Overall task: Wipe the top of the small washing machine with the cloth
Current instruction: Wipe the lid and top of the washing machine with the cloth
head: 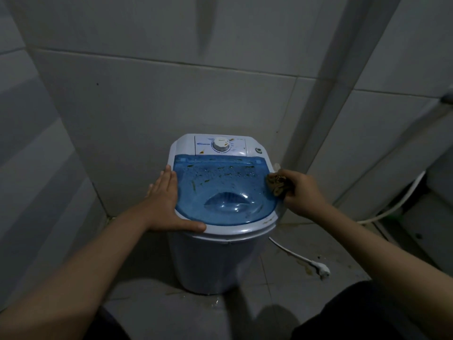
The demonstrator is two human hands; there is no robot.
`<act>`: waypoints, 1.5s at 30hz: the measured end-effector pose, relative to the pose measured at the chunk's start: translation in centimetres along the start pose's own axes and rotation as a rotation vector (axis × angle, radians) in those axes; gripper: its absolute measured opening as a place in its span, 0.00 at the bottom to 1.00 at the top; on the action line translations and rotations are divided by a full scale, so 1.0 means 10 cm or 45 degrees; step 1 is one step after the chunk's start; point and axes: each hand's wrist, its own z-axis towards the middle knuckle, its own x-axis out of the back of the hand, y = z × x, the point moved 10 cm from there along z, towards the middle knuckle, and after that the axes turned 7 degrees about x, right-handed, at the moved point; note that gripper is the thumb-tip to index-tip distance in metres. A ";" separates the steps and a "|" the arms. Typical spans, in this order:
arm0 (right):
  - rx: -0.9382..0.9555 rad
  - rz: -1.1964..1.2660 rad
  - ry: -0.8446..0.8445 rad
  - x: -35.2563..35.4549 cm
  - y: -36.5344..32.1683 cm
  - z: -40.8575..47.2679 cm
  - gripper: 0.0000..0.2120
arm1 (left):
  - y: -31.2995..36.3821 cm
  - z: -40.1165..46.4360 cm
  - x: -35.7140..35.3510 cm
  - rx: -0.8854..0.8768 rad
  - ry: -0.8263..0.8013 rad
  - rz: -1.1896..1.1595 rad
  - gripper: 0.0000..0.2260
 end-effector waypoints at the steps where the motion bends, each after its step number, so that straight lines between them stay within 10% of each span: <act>1: 0.002 -0.007 0.002 0.00 -0.02 -0.05 0.22 | 0.00 0.00 0.00 -0.002 0.003 0.000 0.74; 28: 0.071 -0.227 -0.181 -0.44 -1.14 -0.75 0.14 | 0.02 -0.03 0.02 -0.016 0.024 -0.016 0.74; 36: 0.016 0.480 -0.195 -0.35 -1.16 0.25 0.11 | 0.00 -0.01 0.01 -0.034 0.037 -0.047 0.72; 45: 0.400 -0.113 -0.065 -0.76 -1.66 1.55 0.17 | -0.03 0.01 0.00 -0.018 0.029 -0.066 0.69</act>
